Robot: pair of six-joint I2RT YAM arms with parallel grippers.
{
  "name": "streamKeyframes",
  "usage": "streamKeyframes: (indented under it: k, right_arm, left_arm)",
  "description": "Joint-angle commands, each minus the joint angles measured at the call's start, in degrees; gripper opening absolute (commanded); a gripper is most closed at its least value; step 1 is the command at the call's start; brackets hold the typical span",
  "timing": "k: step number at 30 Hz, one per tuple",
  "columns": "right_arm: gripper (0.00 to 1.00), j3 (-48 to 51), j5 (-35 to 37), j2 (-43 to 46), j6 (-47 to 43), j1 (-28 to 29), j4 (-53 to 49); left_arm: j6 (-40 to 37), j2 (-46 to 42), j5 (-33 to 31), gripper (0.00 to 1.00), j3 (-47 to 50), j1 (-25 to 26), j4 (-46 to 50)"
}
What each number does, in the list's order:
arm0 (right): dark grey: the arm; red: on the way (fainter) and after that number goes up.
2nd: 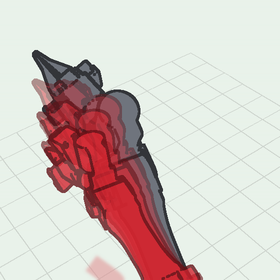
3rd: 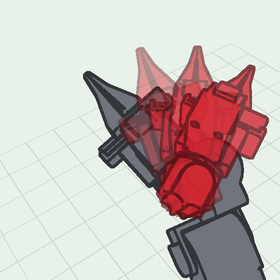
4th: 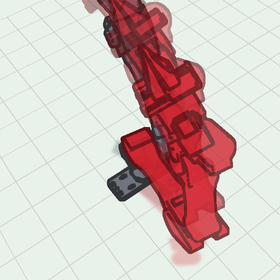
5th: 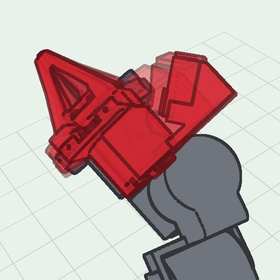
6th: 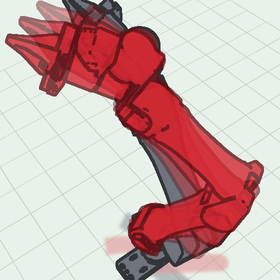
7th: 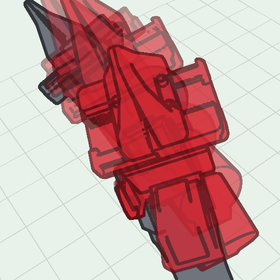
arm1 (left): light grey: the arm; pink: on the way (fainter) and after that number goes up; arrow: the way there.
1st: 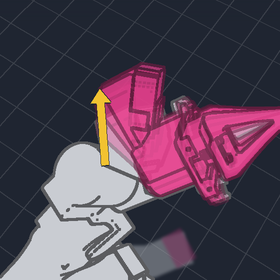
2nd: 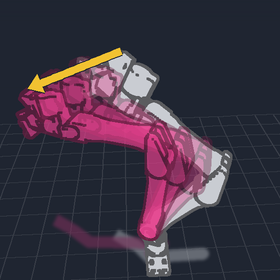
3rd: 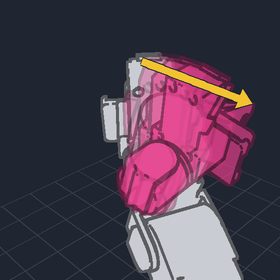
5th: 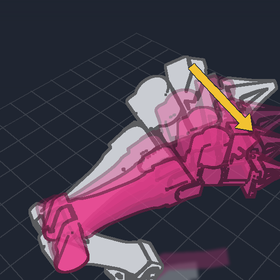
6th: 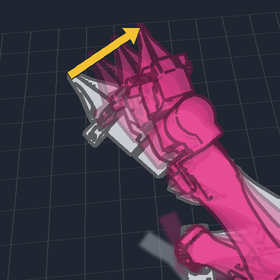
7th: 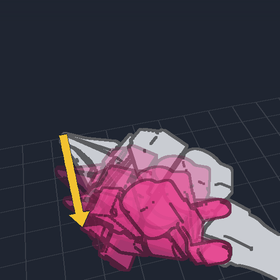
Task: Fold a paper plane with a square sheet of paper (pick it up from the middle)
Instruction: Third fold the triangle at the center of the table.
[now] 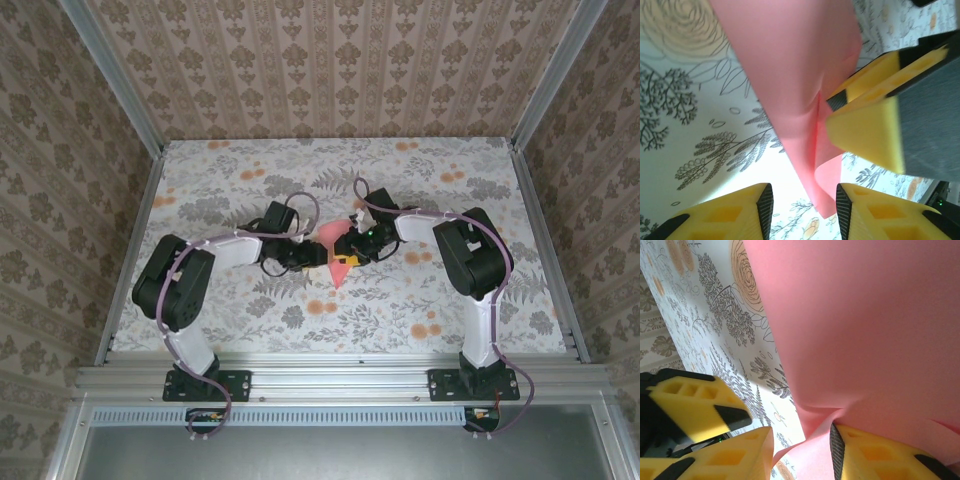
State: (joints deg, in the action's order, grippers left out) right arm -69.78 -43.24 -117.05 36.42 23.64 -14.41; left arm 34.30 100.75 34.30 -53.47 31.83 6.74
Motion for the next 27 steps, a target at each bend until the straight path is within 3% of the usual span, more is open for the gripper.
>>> streamKeyframes:
  k: [1,17,27]
  right_arm:
    - [0.38,2.07,2.37,-1.30,0.89,0.36,-0.45]
    - [0.39,2.93,2.34,-0.43,1.63,0.42,-0.07]
    - [0.39,3.00,2.46,-0.32,1.54,0.36,-0.11]
  left_arm:
    - [2.57,-1.25,1.15,0.42,2.05,0.41,-4.24]
    - [3.71,2.95,3.83,0.41,1.45,2.09,-9.56]
    - [3.52,4.81,3.66,0.26,0.41,2.27,-10.32]
